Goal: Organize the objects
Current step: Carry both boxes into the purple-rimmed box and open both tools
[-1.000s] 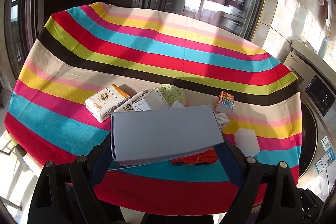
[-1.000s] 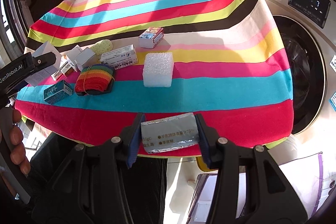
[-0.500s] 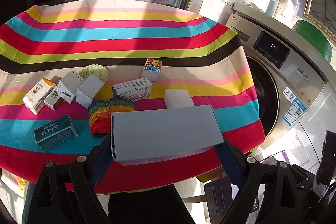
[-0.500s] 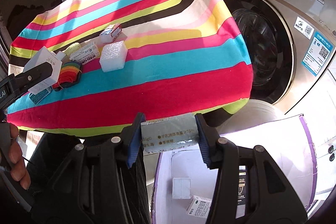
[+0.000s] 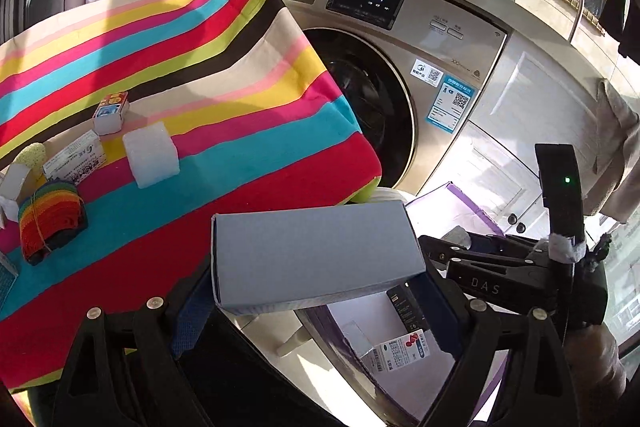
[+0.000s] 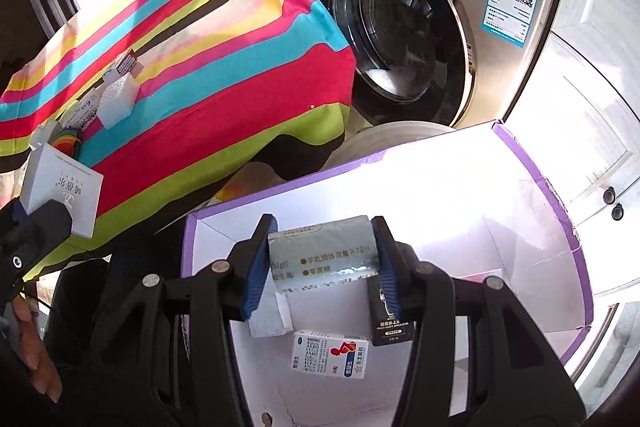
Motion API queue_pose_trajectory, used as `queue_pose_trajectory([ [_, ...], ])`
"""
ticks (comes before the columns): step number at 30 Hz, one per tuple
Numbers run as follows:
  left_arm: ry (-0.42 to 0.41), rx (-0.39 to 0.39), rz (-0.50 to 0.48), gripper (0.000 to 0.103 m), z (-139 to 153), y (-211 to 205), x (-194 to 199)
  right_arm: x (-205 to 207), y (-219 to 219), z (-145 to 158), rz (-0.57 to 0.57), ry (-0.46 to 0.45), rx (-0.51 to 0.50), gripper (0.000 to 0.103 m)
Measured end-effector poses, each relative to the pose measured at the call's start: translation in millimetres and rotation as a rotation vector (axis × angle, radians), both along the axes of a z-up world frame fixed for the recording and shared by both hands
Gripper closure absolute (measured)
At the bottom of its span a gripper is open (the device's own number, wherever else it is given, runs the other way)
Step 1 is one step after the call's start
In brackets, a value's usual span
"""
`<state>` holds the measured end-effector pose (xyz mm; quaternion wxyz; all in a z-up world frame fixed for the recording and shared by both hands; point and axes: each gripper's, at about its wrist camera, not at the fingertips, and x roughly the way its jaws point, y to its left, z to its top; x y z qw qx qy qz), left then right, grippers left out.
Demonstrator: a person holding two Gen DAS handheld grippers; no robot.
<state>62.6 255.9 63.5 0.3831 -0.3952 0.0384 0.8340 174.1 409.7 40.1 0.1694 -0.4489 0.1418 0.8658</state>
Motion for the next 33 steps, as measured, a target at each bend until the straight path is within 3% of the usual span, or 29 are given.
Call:
queue_pose_trajectory([
  [12,0.008,-0.006,-0.280,0.011,-8,43,45,23,36,1,-0.109,-0.006,-0.010,0.050],
  [16,-0.023,-0.024,-0.340,0.009,-12,51,53,24,38,0,-0.124,-0.009,-0.020,0.050],
  [20,-0.021,-0.015,-0.335,0.004,-11,49,52,25,37,-3,-0.132,-0.019,-0.028,0.034],
  [22,-0.024,-0.004,-0.326,0.003,-9,47,50,24,36,-3,-0.129,-0.018,-0.028,0.031],
  [28,-0.022,0.034,-0.265,0.003,-4,36,40,18,32,-4,-0.117,-0.030,-0.016,0.030],
  [33,0.042,0.046,-0.217,0.003,1,25,33,14,28,-7,-0.110,-0.043,-0.012,0.030],
])
